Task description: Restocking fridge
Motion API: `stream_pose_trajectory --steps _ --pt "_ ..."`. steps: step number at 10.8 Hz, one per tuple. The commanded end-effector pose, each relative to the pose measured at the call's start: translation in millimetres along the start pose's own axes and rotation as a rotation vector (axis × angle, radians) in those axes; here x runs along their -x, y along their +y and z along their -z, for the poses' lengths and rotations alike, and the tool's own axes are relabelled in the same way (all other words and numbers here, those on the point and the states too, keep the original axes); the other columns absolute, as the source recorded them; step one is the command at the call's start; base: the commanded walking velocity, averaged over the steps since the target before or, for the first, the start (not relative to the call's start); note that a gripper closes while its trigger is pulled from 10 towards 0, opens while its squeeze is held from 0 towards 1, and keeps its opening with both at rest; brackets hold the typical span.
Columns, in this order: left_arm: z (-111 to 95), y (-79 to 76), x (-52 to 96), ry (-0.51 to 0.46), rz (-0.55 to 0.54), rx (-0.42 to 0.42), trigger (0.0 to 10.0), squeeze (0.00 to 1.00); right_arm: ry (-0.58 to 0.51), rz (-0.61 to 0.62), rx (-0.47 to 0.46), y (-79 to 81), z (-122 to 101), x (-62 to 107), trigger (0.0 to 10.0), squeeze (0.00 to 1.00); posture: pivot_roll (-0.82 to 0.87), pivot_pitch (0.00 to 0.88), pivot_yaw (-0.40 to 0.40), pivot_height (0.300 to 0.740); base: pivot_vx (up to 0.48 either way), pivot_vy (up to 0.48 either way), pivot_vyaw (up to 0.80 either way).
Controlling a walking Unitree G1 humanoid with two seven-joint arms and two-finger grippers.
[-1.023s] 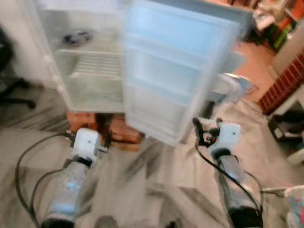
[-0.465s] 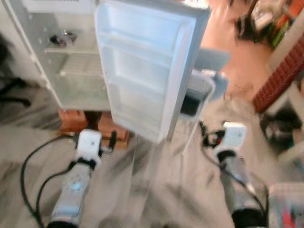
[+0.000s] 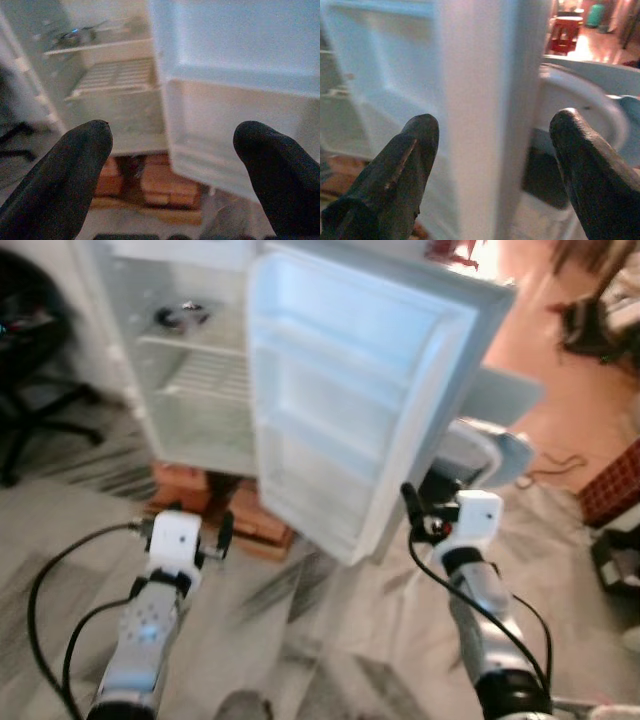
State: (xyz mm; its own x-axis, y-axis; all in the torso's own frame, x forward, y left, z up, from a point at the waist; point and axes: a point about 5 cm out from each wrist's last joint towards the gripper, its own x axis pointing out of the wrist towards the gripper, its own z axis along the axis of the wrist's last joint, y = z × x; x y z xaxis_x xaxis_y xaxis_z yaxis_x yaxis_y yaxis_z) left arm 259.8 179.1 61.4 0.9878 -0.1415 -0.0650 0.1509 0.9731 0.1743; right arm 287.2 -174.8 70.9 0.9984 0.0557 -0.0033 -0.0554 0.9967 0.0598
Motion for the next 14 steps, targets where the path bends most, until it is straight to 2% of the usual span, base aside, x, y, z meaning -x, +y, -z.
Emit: stream_pose_trajectory --steps 1,4,8,11,14 --pt "1 -8.4 0.0 0.005 0.025 0.008 10.0 0.00 0.007 0.036 0.016 -12.3 1 4.4 10.0 0.00 0.12 0.047 -0.060 0.740 0.307 0.000 0.00" --pt "4 -6.8 1.4 0.025 0.009 0.009 10.0 0.00 0.012 0.027 0.022 -12.7 3 5.4 10.0 0.00 0.12 0.051 -0.060 0.740 0.097 0.000 0.00" --pt "3 -3.9 4.1 0.022 -0.001 -0.005 10.0 0.00 0.001 0.002 0.027 -9.6 -2 0.8 10.0 0.00 0.13 0.079 -0.070 0.740 0.240 0.000 0.70" --pt "11 -16.0 15.6 0.062 0.025 0.015 10.0 0.00 0.013 0.023 0.045 -15.0 0 4.2 10.0 0.00 0.13 0.086 -0.074 0.740 0.000 0.000 0.00" --pt "18 -11.6 26.2 0.111 0.024 0.012 10.0 0.00 0.018 0.023 0.035 -15.3 1 2.6 10.0 0.00 0.14 0.078 -0.072 0.740 0.000 0.000 0.00"
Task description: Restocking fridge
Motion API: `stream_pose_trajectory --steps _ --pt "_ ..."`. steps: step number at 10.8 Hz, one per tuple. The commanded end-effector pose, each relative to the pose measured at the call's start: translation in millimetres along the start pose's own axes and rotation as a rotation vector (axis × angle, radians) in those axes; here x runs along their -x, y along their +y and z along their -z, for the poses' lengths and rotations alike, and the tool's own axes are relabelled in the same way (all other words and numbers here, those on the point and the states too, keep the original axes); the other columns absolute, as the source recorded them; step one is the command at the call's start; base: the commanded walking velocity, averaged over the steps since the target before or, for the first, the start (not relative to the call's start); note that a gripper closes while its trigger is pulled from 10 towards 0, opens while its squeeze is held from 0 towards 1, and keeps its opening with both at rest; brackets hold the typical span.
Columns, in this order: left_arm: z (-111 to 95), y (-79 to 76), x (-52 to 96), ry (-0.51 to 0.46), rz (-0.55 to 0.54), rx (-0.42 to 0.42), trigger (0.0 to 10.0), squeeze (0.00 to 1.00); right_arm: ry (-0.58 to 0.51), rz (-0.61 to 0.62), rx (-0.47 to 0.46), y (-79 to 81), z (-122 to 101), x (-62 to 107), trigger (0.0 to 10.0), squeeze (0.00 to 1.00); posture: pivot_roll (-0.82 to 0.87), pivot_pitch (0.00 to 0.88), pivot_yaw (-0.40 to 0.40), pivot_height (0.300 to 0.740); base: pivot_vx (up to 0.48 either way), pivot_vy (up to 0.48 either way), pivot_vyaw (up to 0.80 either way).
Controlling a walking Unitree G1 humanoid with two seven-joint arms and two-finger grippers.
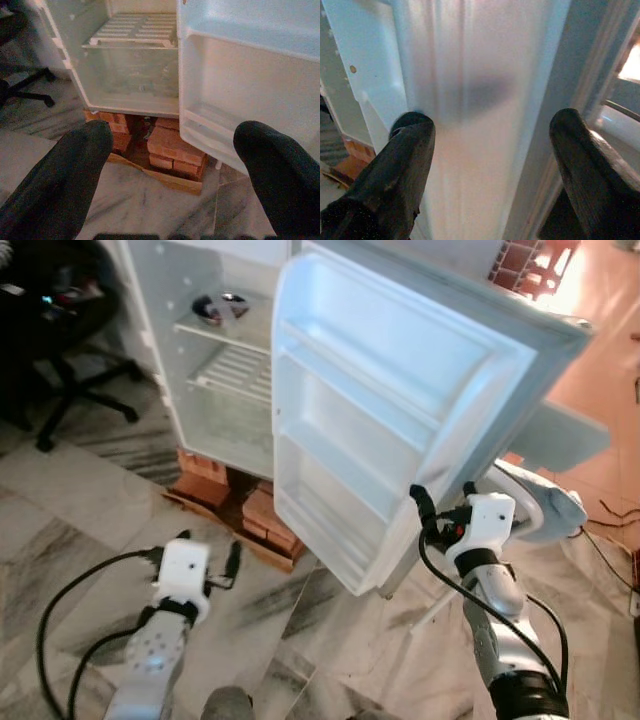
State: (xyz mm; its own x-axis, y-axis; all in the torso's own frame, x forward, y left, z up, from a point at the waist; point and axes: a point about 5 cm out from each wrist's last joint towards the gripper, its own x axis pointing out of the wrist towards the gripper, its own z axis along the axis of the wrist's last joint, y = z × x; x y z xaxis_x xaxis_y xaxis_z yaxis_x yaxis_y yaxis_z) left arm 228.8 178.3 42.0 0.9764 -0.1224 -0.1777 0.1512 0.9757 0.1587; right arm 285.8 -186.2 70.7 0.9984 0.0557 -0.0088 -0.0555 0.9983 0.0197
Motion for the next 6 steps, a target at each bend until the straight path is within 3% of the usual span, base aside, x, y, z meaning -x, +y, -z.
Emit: stream_pose_trajectory --steps 1,2,4,5,6 --pt "-2 -2.4 2.0 -0.002 0.019 -0.007 10.0 0.00 0.017 0.017 -0.009 -4.4 2 0.1 10.0 0.00 0.14 0.078 -0.075 0.740 0.000 0.000 0.00" --pt "10 -3.3 15.3 0.053 -0.011 0.023 10.0 0.00 0.042 -0.004 -0.040 -5.7 4 -2.9 10.0 0.00 0.15 0.078 -0.077 0.740 0.000 0.000 0.00" --pt "10 -8.1 17.6 0.055 -0.007 0.011 10.0 0.00 0.032 -0.101 -0.176 15.5 -6 -17.1 10.0 0.00 0.15 0.077 -0.079 0.740 0.000 0.000 0.00" --pt "9 -6.2 14.0 0.058 -0.010 0.016 10.0 0.00 -0.079 -0.254 -0.249 61.3 -52 -42.0 10.0 0.00 0.15 0.070 -0.078 0.740 0.000 0.000 0.00" --pt "9 -6.6 13.5 0.060 -0.009 0.016 10.0 0.00 -0.109 -0.310 -0.262 74.5 -64 -45.9 10.0 0.00 0.15 0.067 -0.079 0.740 0.000 0.000 0.00"
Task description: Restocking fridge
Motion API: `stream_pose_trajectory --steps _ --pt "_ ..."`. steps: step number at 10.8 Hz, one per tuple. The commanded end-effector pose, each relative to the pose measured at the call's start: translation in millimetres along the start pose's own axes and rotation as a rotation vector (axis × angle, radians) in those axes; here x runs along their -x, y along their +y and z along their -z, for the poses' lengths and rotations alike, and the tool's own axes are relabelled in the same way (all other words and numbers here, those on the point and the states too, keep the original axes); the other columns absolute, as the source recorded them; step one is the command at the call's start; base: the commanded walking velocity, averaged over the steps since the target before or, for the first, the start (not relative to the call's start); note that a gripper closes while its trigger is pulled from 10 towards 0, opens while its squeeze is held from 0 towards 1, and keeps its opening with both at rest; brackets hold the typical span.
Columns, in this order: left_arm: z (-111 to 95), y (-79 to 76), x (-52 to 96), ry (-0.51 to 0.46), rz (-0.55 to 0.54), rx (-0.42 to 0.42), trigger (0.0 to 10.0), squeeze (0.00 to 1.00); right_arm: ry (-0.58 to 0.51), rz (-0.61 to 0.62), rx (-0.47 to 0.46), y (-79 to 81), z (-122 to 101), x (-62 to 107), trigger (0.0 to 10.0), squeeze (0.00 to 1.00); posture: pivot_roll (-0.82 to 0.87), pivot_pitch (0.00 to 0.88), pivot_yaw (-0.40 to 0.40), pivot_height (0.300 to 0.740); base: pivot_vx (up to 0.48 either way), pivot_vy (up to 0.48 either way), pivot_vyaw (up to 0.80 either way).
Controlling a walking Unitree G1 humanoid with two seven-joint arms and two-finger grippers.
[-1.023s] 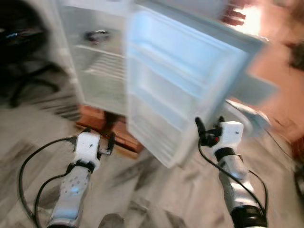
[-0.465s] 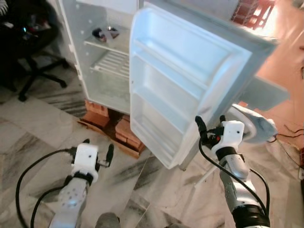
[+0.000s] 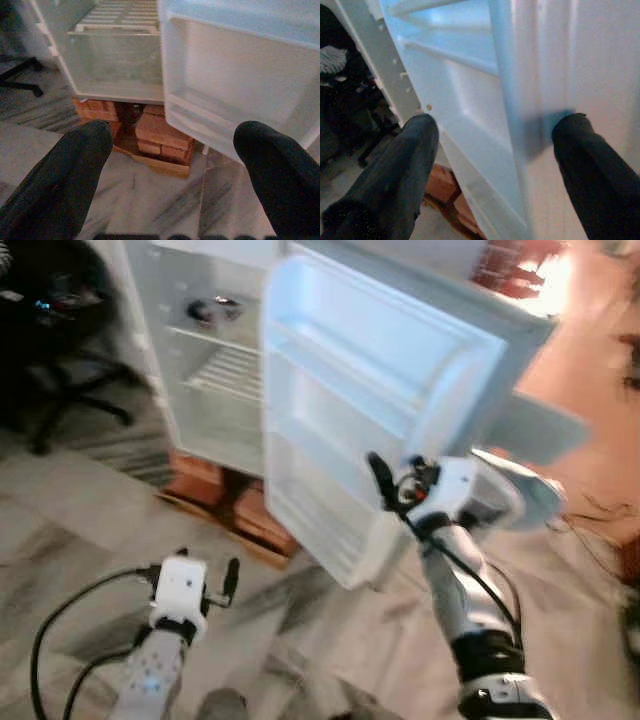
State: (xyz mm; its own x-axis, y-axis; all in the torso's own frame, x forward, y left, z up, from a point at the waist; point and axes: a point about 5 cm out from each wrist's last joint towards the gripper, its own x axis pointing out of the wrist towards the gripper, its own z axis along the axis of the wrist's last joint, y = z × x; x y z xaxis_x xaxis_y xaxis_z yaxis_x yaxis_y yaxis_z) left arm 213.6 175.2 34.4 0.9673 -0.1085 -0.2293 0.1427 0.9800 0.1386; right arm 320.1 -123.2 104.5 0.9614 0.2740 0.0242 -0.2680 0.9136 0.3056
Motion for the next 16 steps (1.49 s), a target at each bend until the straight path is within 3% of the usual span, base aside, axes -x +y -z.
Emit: stream_pose_trajectory --steps 1,2,3,4,5,6,8,9,10,11,12,13,14,16 --pt "0 -1.3 -0.8 0.007 -0.003 -0.007 10.0 0.00 -0.097 -0.266 -0.011 50.6 -36 -17.3 10.0 0.00 0.16 0.061 -0.084 0.740 0.000 0.000 0.00" --pt "0 -2.0 -1.3 0.008 -0.004 -0.006 10.0 0.00 -0.088 -0.436 -0.076 71.6 -41 -8.7 10.0 0.00 0.16 0.060 -0.088 0.740 0.000 0.000 0.00" --pt "0 -2.3 -1.3 0.010 -0.007 -0.003 10.0 0.00 -0.056 -0.626 -0.203 88.0 -47 9.5 10.0 0.00 0.16 0.060 -0.090 0.740 0.000 0.000 0.00" --pt "1 -2.3 -1.2 0.013 -0.009 0.000 10.0 0.00 -0.025 -0.798 -0.304 92.8 -53 34.6 10.0 0.00 0.16 0.059 -0.092 0.740 0.000 0.000 0.00" --pt "2 -2.7 -0.2 0.016 -0.009 0.002 10.0 0.00 0.040 -0.849 -0.343 78.9 -48 54.6 10.0 0.00 0.16 0.059 -0.091 0.740 0.000 0.000 0.00" --pt "3 -2.6 0.2 0.019 -0.009 0.003 10.0 0.00 0.118 -0.855 -0.298 66.7 -38 65.5 10.0 0.00 0.16 0.058 -0.089 0.740 0.000 0.000 0.00" --pt "5 -2.8 -1.5 0.041 0.014 -0.008 10.0 0.00 0.398 -0.947 -0.119 34.3 -10 107.0 10.0 0.00 0.15 0.057 -0.078 0.740 0.000 0.000 0.00" --pt "6 -2.8 -2.3 0.048 0.020 -0.012 10.0 0.00 0.483 -0.948 -0.092 23.3 -3 115.6 10.0 0.00 0.15 0.056 -0.076 0.740 0.000 0.000 0.00" --pt "6 -2.0 -2.3 0.051 0.024 -0.019 10.0 0.00 0.574 -0.921 0.015 7.6 11 121.3 10.0 0.00 0.15 0.056 -0.075 0.740 0.000 0.000 0.00" --pt "6 -1.1 -2.4 0.046 0.027 -0.027 10.0 0.00 0.612 -0.809 0.120 -10.9 24 116.1 10.0 0.00 0.15 0.056 -0.075 0.740 0.000 0.000 0.00" --pt "4 -0.3 -2.7 0.036 0.024 -0.039 10.0 0.00 0.586 -0.699 0.169 -21.5 29 107.1 10.0 0.00 0.15 0.056 -0.075 0.740 0.000 0.000 0.00" --pt "-2 -0.3 -7.0 0.004 0.015 -0.036 10.0 0.00 0.477 -0.468 0.229 -36.8 30 86.2 10.0 0.00 0.15 0.058 -0.077 0.740 0.000 0.000 0.00" --pt "-4 0.0 -9.4 -0.002 0.001 -0.022 10.0 0.00 0.407 -0.362 0.271 -42.0 27 77.6 10.0 0.00 0.15 0.053 -0.079 0.740 0.000 0.000 0.00" --pt "-12 2.2 -15.2 -0.034 -0.023 -0.014 10.0 0.00 0.185 -0.069 0.262 -50.1 17 62.8 10.0 0.00 0.15 0.046 -0.079 0.740 0.000 0.184 0.00"
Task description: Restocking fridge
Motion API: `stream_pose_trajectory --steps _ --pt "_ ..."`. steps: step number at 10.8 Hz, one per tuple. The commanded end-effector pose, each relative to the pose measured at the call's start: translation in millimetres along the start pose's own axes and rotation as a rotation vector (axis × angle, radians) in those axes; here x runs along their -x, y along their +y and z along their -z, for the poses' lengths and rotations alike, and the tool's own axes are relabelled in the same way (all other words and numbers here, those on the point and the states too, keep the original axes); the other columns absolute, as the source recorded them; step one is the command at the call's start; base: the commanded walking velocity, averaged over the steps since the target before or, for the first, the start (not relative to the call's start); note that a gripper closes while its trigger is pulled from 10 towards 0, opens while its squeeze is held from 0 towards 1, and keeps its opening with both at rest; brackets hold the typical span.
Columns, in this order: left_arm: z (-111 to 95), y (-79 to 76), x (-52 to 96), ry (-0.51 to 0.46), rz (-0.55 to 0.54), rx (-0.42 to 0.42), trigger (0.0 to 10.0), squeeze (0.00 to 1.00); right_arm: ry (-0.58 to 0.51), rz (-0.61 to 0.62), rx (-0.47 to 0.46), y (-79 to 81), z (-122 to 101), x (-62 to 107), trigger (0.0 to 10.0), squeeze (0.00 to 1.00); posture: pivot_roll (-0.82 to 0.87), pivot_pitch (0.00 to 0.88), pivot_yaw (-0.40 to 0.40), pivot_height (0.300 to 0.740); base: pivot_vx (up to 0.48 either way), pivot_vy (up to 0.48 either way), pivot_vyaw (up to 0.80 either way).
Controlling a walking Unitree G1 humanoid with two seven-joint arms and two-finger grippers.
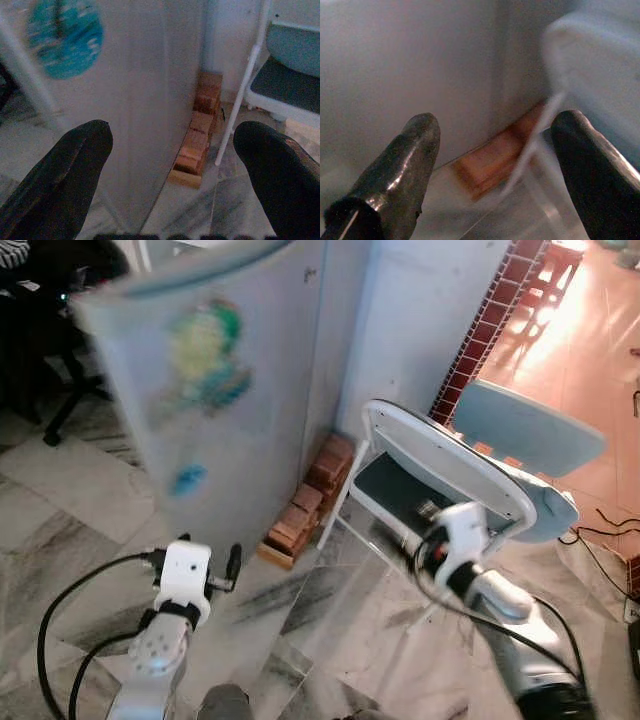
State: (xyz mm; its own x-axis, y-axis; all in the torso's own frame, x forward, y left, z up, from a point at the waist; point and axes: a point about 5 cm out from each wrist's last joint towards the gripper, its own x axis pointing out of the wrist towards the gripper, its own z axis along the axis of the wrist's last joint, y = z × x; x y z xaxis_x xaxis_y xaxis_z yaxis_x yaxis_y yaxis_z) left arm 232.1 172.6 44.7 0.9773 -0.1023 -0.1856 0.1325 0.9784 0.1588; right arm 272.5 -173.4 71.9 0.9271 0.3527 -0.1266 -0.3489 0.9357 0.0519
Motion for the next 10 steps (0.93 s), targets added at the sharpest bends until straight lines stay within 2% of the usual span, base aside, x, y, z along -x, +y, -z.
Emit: stream_pose_trajectory --steps 1,2,5,10 --pt "-2 1.6 -1.2 -0.012 -0.016 -0.003 10.0 0.00 -0.011 0.082 0.022 -10.0 0 4.0 10.0 0.00 0.15 0.038 -0.078 0.740 0.000 0.334 0.00" --pt "-6 3.9 -5.7 -0.034 -0.033 -0.021 10.0 0.00 -0.039 0.223 0.001 -14.7 6 9.8 10.0 0.00 0.13 0.019 -0.068 0.740 0.000 0.480 0.00" --pt "-11 3.9 -9.7 -0.053 -0.030 -0.012 10.0 0.00 -0.045 0.350 0.010 -19.5 13 15.7 10.0 0.00 0.12 0.014 -0.051 0.740 0.000 0.480 0.00" --pt "-14 5.7 -12.6 -0.063 -0.043 0.010 10.0 0.00 -0.063 0.389 0.001 -16.5 17 13.4 10.0 0.00 0.11 0.009 -0.044 0.740 0.000 0.480 -0.77"
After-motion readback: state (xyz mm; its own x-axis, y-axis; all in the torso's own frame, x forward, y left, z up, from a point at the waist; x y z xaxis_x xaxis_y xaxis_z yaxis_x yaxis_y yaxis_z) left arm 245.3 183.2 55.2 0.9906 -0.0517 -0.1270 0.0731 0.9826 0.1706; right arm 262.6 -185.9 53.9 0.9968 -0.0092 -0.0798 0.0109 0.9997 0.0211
